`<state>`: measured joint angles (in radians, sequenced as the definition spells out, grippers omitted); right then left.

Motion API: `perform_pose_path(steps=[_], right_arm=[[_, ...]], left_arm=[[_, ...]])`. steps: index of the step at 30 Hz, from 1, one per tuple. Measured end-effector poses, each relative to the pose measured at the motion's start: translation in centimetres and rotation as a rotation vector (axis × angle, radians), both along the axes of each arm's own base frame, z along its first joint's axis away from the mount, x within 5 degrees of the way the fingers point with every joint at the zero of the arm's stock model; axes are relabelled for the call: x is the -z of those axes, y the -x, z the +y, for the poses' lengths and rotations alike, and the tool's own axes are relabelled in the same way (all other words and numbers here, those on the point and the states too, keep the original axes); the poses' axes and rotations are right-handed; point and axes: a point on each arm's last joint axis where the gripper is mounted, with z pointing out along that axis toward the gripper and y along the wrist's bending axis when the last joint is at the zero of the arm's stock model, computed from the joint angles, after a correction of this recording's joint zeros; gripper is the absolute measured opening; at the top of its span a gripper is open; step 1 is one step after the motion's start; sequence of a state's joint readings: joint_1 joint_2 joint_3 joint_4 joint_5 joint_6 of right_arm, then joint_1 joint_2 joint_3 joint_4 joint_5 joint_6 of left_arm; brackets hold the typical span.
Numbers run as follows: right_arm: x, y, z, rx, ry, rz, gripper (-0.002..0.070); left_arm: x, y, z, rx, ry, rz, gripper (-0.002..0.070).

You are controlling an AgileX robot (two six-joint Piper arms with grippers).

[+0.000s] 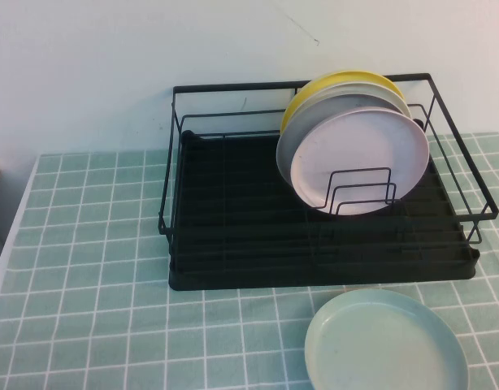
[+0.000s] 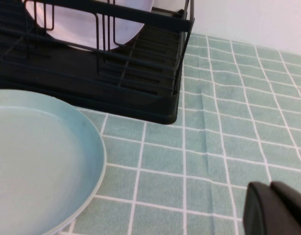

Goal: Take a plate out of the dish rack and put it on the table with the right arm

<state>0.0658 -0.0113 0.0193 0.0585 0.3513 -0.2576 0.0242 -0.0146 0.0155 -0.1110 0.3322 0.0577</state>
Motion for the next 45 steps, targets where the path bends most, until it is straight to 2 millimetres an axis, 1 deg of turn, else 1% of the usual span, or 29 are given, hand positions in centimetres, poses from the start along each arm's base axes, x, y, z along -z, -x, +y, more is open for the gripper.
perform_pose_path(steps=[41, 45], right_arm=[[0.0, 0.0, 0.0, 0.0, 0.0, 0.0, -0.0001], [-0.27, -0.17, -0.03, 0.004, -0.004, -0.052, -0.0001]], left_arm=[[0.0, 0.0, 0.0, 0.0, 0.002, 0.0, -0.0003], [0.0, 0.0, 0.0, 0.0, 0.002, 0.0, -0.0003]])
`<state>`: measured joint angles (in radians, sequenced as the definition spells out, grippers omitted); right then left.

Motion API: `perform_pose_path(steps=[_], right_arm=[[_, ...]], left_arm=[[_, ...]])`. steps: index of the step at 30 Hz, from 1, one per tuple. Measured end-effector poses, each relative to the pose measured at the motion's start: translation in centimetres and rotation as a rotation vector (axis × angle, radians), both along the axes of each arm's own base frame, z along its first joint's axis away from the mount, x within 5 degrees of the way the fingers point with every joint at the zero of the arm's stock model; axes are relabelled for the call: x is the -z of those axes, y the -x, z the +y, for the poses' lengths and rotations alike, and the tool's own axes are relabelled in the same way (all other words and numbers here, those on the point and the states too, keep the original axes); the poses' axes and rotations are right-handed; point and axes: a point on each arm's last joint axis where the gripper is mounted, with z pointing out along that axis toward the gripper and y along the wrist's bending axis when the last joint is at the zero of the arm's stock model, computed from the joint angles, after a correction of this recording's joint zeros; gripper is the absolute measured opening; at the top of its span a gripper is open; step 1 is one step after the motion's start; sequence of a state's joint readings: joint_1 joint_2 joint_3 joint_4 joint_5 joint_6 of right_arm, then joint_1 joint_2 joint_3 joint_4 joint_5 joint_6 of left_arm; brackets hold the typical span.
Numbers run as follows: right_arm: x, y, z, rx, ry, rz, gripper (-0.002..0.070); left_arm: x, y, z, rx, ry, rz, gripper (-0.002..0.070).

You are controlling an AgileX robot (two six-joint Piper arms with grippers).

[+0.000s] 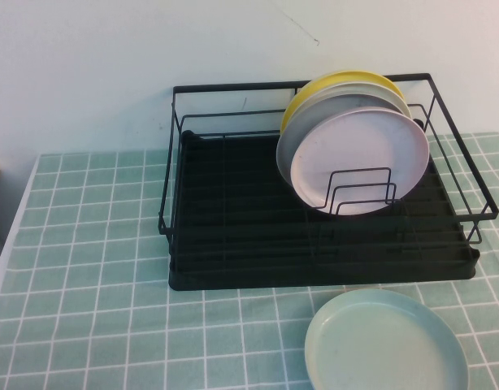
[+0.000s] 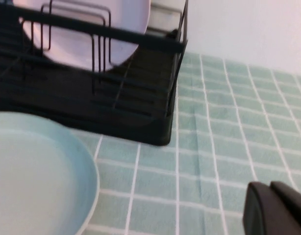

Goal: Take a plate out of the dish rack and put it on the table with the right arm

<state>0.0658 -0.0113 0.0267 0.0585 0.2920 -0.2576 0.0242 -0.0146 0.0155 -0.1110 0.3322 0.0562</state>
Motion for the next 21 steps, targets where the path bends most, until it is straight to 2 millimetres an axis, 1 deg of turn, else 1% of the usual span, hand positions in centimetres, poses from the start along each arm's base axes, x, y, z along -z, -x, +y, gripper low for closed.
perform_pose_path(steps=[5, 10, 13, 16, 18, 21], right_arm=[[-2.2, -0.4, -0.1, 0.018, -0.018, -0.247, -0.0001], [-4.5, -0.1, -0.3, 0.038, -0.036, -0.509, -0.0001], [-5.5, 0.1, -0.4, 0.046, -0.044, -0.618, -0.0001], [-6.1, 0.4, -0.5, 0.052, -0.054, -0.689, -0.0001], [-6.4, 0.5, -0.6, 0.056, -0.079, -0.717, -0.0001], [-7.1, 0.9, -0.7, 0.062, -0.14, -0.81, -0.0001]], left_arm=[[0.0, 0.0, 0.0, 0.0, 0.0, 0.0, -0.0003], [0.0, 0.0, 0.0, 0.0, 0.0, 0.0, -0.0003], [0.0, 0.0, 0.0, 0.0, 0.0, 0.0, -0.0003], [0.0, 0.0, 0.0, 0.0, 0.0, 0.0, -0.0003], [0.0, 0.0, 0.0, 0.0, 0.0, 0.0, -0.0003], [0.0, 0.0, 0.0, 0.001, -0.002, 0.0, -0.0003]])
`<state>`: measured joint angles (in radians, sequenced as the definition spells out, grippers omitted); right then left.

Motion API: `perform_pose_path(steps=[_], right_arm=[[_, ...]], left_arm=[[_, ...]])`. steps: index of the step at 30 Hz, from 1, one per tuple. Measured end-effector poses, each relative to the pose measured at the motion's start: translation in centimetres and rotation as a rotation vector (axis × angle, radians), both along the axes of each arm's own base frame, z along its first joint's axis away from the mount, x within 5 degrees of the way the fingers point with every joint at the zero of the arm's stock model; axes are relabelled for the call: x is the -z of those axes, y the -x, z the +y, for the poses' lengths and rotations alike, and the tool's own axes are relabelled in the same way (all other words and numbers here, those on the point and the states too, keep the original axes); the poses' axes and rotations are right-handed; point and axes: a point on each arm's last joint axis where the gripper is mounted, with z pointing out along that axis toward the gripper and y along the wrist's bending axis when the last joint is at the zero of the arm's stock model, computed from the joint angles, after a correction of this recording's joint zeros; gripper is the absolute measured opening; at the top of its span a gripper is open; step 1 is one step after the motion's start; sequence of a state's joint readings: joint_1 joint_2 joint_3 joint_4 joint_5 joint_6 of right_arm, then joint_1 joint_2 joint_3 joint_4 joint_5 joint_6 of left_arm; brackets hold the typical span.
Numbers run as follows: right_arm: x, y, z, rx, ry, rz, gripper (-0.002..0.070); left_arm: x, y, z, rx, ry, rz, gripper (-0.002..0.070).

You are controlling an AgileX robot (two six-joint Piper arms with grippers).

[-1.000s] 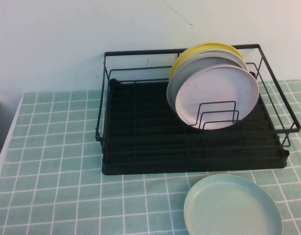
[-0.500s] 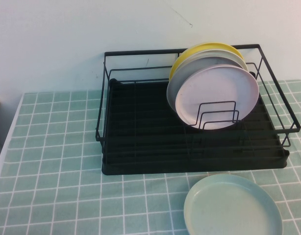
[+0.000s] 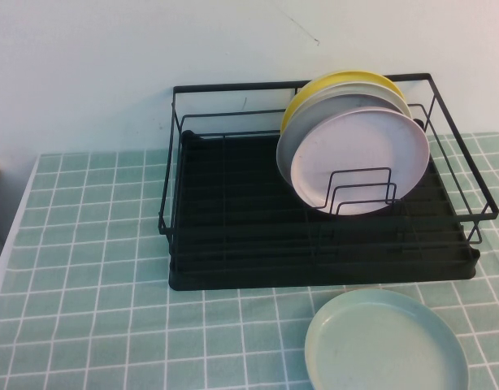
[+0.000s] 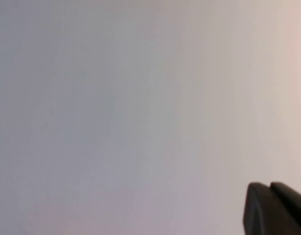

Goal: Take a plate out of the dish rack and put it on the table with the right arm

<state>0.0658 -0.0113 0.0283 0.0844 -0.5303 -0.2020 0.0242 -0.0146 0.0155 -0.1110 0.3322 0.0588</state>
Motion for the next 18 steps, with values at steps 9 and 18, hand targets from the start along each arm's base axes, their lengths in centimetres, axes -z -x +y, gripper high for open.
perform_pose_path(steps=[9, 18], right_arm=[[-4.7, 0.9, 0.2, -0.054, -0.029, 0.127, -0.0001], [-11.3, -1.8, 0.9, -0.066, 0.099, 0.487, -0.0001]], left_arm=[[0.0, 0.0, 0.0, 0.0, 0.0, 0.0, -0.0003], [0.0, 0.0, 0.0, 0.0, 0.0, 0.0, -0.0003]])
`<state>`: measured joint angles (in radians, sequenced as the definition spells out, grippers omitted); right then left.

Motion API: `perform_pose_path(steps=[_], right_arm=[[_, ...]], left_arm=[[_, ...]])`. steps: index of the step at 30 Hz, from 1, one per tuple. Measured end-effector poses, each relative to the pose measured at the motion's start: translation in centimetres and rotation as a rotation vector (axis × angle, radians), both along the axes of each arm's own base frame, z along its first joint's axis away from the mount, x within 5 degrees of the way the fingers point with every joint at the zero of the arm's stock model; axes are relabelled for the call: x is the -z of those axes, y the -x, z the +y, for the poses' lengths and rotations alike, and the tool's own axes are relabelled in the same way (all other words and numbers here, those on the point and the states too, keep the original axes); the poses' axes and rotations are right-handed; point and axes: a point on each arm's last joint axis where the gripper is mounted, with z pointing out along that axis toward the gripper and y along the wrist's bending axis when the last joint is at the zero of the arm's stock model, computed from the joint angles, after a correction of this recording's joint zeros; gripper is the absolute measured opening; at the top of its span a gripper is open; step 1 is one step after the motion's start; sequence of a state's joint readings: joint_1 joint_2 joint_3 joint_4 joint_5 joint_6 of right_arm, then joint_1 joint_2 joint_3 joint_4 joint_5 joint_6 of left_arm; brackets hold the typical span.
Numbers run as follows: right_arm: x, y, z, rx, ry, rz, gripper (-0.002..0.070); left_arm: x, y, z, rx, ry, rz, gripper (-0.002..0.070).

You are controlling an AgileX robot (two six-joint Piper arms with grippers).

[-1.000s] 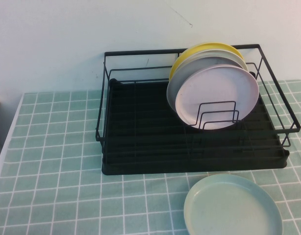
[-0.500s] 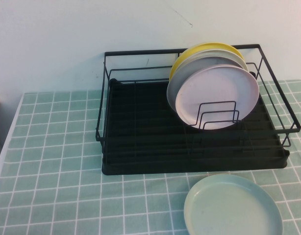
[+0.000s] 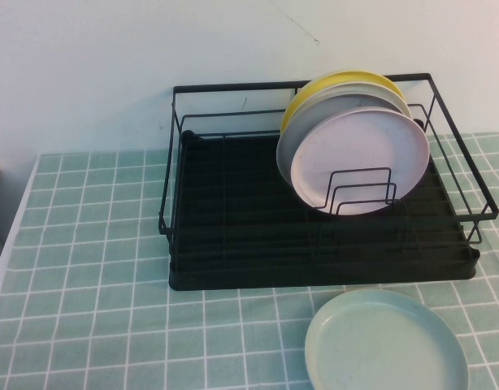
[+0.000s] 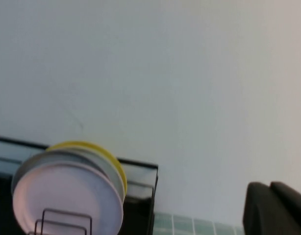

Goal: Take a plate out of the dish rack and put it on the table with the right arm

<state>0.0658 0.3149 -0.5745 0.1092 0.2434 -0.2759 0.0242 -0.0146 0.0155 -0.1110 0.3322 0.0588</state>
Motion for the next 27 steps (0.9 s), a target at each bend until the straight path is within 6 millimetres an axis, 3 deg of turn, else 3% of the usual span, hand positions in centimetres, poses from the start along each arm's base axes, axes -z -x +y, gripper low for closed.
perform_pose_path(steps=[6, 11, 20, 27], right_arm=[[-1.7, -5.5, 0.6, -0.024, 0.061, 0.277, -0.0001], [-1.8, -10.8, 1.0, -0.06, 0.211, 0.429, -0.0001], [-0.3, -19.8, 1.6, -0.131, 0.435, 0.54, -0.0001], [2.1, -24.8, 2.8, -0.301, 0.549, 0.631, -0.0001]], left_arm=[[0.0, 0.0, 0.0, 0.0, 0.0, 0.0, -0.0003], [0.0, 0.0, 0.0, 0.0, 0.0, 0.0, -0.0003], [0.0, 0.0, 0.0, -0.001, 0.002, 0.0, -0.0003], [0.0, 0.0, 0.0, -0.001, 0.002, 0.0, -0.0003]])
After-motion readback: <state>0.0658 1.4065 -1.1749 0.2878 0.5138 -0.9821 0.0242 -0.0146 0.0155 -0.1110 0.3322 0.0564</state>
